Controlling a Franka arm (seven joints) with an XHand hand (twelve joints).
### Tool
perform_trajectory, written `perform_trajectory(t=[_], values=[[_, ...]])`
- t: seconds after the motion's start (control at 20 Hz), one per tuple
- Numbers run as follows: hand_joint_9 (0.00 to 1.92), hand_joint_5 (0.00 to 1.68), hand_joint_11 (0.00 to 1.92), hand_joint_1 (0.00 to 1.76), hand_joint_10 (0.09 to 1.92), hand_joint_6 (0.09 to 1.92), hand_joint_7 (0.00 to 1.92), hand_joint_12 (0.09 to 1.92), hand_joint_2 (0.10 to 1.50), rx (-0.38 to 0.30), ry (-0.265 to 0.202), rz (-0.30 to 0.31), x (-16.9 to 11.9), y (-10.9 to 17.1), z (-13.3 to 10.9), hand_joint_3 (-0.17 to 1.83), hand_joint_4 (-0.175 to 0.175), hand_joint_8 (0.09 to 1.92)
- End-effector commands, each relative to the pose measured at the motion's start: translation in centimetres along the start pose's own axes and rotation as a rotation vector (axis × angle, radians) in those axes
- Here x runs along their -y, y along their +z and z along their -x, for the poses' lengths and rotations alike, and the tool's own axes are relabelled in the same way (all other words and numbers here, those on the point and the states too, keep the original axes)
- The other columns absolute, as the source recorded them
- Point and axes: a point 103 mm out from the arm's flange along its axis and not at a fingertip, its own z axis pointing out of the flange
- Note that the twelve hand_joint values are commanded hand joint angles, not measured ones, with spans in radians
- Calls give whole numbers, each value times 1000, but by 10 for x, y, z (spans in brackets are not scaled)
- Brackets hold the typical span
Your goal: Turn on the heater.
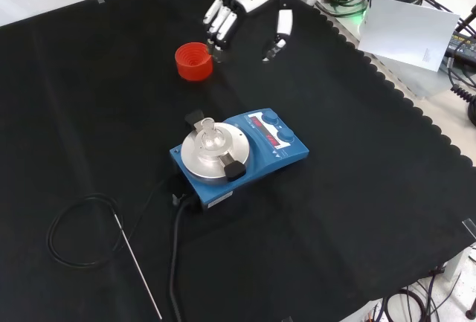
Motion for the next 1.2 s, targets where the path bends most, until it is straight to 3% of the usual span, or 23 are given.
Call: perform_trajectory(t=[0.05, 0.3, 0.5, 0.7, 0.85, 1.0, 1.2], values=[[958, 471, 499, 974, 639, 323, 737, 1309, 630, 9, 20, -68, 36, 23, -6, 719, -58, 789], [1178, 485, 751, 998, 666, 329, 988, 1201, 631, 20, 10, -164, 45, 41, -16, 737, -73, 847], [1435, 436, 1170, 1040, 682, 295, 1207, 983, 658, 44, -2, -245, 52, 58, -22, 714, -96, 918], [1635, 408, 1463, 1043, 1095, 237, 1482, 1076, 684, 77, 3, -374, 54, 77, -25, 694, -98, 1166], [1679, 419, 1555, 1043, 1357, 226, 1560, 1233, 718, 87, 5, -432, 55, 87, -26, 682, -93, 1340], [1703, 438, 1613, 1132, 1484, 250, 1617, 1307, 765, 101, 5, -488, 54, 95, -28, 681, -89, 1423], [1714, 399, 1465, 1344, 1545, 306, 1657, 1368, 769, 102, -10, -534, 55, 103, -34, 813, -78, 1476]])
